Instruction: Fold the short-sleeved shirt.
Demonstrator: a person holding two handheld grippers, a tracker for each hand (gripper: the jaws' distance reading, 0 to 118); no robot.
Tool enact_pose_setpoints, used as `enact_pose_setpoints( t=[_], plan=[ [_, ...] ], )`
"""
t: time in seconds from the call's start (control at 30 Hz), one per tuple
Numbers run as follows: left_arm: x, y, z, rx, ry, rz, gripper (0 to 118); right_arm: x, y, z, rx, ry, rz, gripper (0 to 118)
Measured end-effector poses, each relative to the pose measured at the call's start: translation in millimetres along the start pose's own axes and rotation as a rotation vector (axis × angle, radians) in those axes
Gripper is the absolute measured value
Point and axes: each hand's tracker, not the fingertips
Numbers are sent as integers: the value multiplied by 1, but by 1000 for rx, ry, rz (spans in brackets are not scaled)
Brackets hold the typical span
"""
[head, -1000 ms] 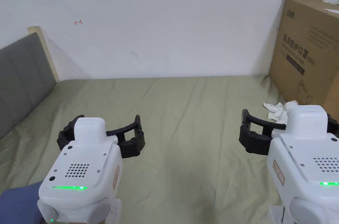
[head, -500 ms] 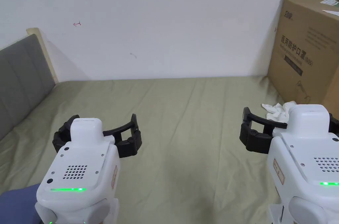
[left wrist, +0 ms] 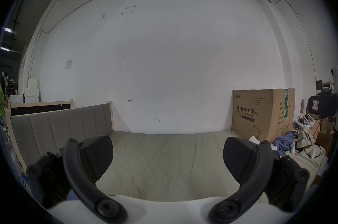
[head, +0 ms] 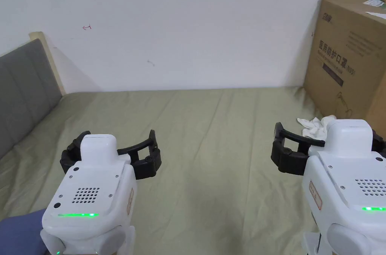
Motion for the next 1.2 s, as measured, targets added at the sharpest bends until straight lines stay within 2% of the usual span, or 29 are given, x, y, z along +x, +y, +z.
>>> enact_pose_setpoints(
  t=[1.2],
  plan=[
    [-3, 2, 1, -2, 5, 4, 118, -4, 3, 0, 7, 4, 0, 118]
  ],
)
